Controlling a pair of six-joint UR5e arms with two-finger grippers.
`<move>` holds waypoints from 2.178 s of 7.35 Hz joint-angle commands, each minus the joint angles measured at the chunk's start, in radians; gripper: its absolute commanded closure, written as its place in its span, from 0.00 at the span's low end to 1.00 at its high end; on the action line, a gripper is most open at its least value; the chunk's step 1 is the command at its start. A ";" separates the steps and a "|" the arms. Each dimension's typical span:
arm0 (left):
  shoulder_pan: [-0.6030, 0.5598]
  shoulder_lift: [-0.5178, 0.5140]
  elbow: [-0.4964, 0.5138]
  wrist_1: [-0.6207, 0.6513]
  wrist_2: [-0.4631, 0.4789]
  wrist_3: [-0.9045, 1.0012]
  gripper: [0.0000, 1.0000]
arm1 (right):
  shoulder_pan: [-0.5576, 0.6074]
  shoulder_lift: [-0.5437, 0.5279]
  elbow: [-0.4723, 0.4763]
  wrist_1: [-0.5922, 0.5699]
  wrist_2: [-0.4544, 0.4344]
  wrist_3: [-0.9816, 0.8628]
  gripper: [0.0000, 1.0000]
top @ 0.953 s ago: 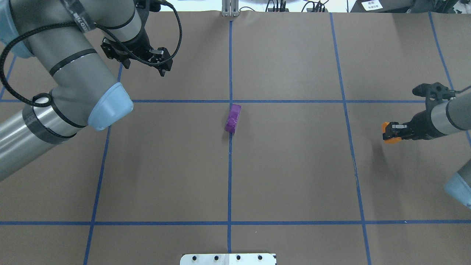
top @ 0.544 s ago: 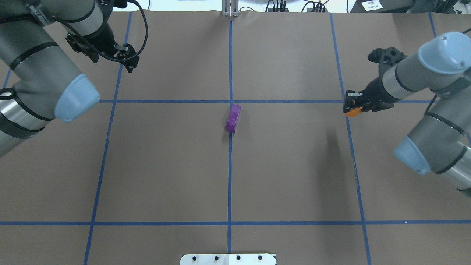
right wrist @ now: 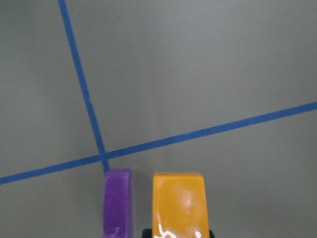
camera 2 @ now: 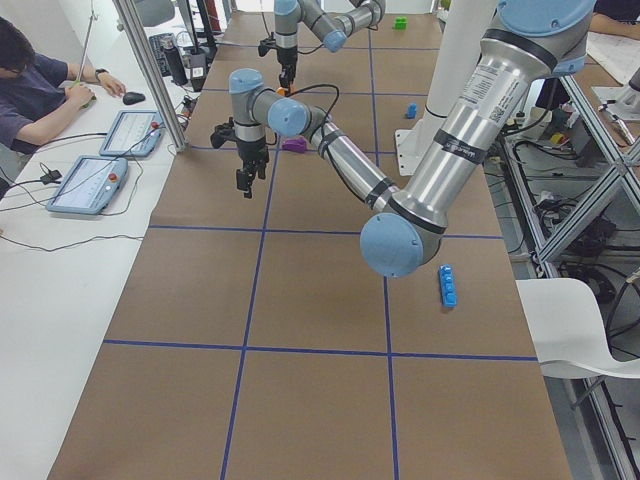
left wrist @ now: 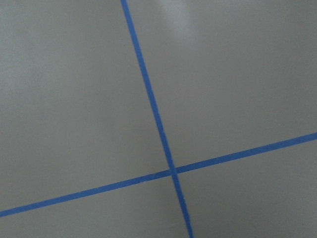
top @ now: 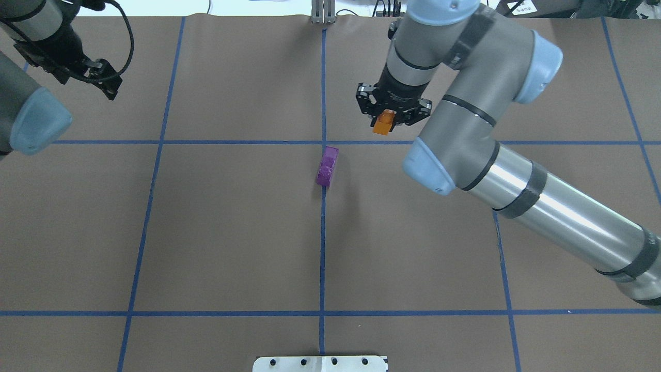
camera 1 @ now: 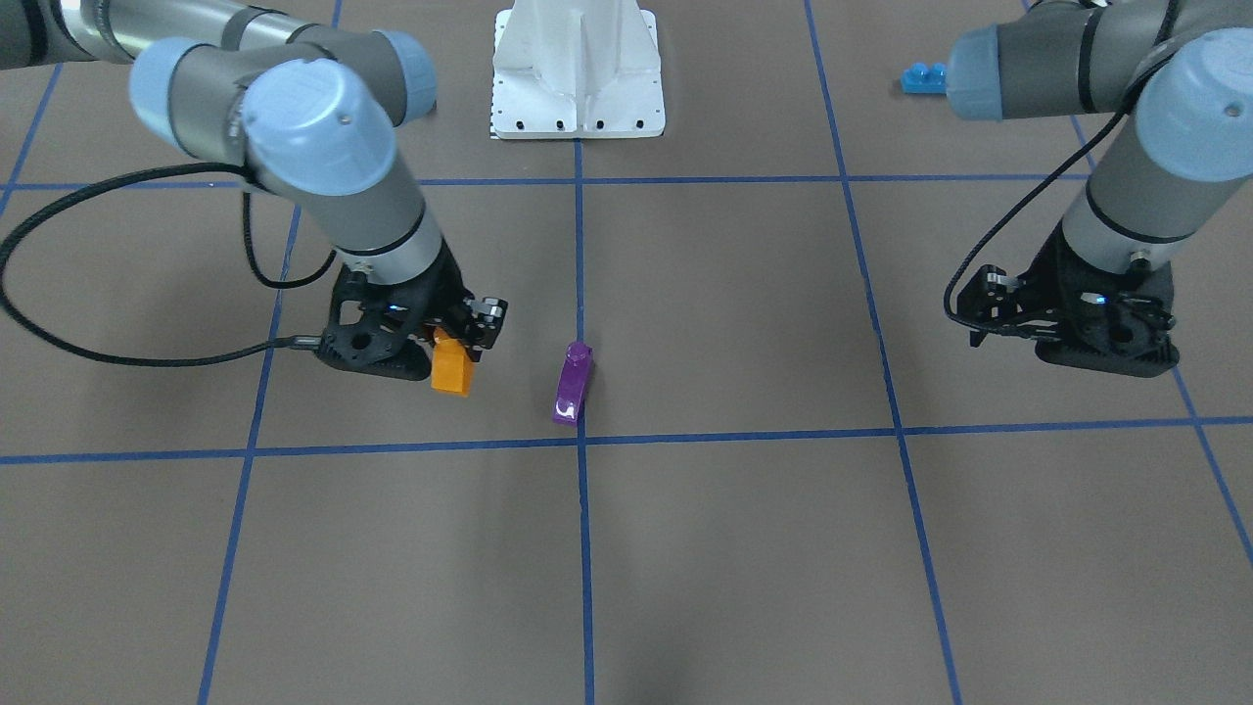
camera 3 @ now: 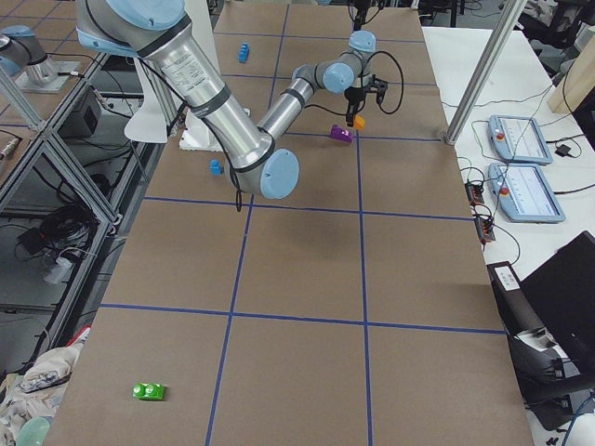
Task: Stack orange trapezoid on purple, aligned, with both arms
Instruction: 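Carry the orange block over the purple block while the left arm withdraws, then lower the orange block onto the purple block, aligning their edges, with the right gripper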
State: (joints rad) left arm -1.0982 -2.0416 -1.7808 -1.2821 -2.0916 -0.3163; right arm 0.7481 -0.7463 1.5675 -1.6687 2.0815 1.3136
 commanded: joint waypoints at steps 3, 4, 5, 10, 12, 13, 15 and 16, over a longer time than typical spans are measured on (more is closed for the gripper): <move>-0.068 0.072 0.009 -0.006 -0.016 0.095 0.00 | -0.124 0.200 -0.245 0.055 -0.133 0.203 1.00; -0.066 0.072 0.009 -0.006 -0.016 0.095 0.00 | -0.131 0.199 -0.279 0.085 -0.141 0.211 1.00; -0.066 0.072 0.009 -0.006 -0.016 0.095 0.00 | -0.130 0.193 -0.279 0.084 -0.141 0.214 1.00; -0.063 0.072 0.011 -0.006 -0.016 0.095 0.00 | -0.170 0.153 -0.277 0.080 -0.170 0.214 1.00; -0.061 0.072 0.012 -0.006 -0.016 0.095 0.00 | -0.176 0.153 -0.280 0.076 -0.170 0.214 1.00; -0.061 0.072 0.012 -0.008 -0.016 0.095 0.00 | -0.177 0.151 -0.281 0.076 -0.170 0.214 1.00; -0.061 0.072 0.012 -0.008 -0.016 0.095 0.00 | -0.181 0.148 -0.282 0.080 -0.170 0.216 1.00; -0.061 0.072 0.014 -0.008 -0.016 0.095 0.00 | -0.185 0.147 -0.282 0.083 -0.172 0.216 1.00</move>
State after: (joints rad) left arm -1.1597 -1.9697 -1.7681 -1.2900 -2.1077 -0.2209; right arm 0.5670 -0.5981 1.2855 -1.5891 1.9109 1.5289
